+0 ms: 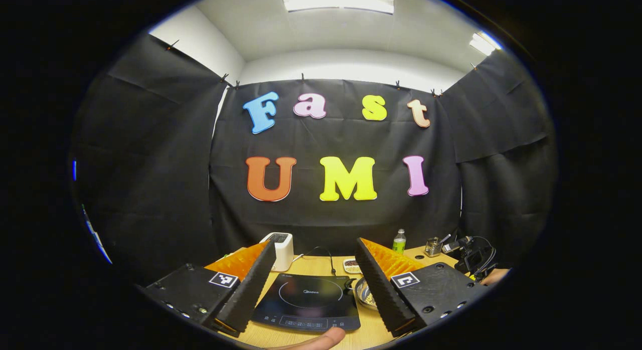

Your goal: First push the handle of the pot to place it horizontally, then grasp the pot with both hands and set it on the induction cooktop.

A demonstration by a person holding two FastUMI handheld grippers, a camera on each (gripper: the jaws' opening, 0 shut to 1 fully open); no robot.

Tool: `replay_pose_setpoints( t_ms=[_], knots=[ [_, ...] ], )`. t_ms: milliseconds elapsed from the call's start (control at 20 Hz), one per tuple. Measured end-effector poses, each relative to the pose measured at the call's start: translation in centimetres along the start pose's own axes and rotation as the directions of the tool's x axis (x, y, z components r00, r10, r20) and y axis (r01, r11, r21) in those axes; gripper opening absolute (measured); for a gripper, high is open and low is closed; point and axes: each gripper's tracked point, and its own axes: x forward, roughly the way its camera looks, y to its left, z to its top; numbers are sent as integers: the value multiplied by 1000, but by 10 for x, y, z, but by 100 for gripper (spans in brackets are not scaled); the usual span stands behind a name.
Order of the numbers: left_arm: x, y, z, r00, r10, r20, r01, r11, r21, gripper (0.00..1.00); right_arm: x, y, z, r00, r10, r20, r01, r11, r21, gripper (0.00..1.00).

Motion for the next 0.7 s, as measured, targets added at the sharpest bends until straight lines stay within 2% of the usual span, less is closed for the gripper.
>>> replay_pose_setpoints(
  t_ms=[150,200,300,550,600,650,700],
  knots=[
    [6,3,3,1000,20,19,-21,999,35,95,10,-9,6,1000,-6,-23,6,1000,4,4],
    [9,0,3,999,18,26,-19,999,40,95,13,-13,12,1000,-13,-24,13,1000,3,0],
    [15,-7,-4,1000,9,15,-10,999,38,95,17,-20,17,999,-17,-27,17,1000,2,4],
    [36,-23,-13,1000,-3,-6,3,999,41,95,26,-33,28,999,12,-42,-11,1000,15,4],
    [41,-27,-14,1000,-7,-10,8,999,40,95,29,-37,31,999,13,-41,-12,1000,18,1],
    [45,-31,-17,1000,-15,-17,15,999,36,94,33,-41,36,999,12,-43,-10,1000,27,4],
    [51,-36,-19,999,-24,-24,25,999,31,95,36,-45,40,999,14,-47,-12,999,38,1]
  ],
)
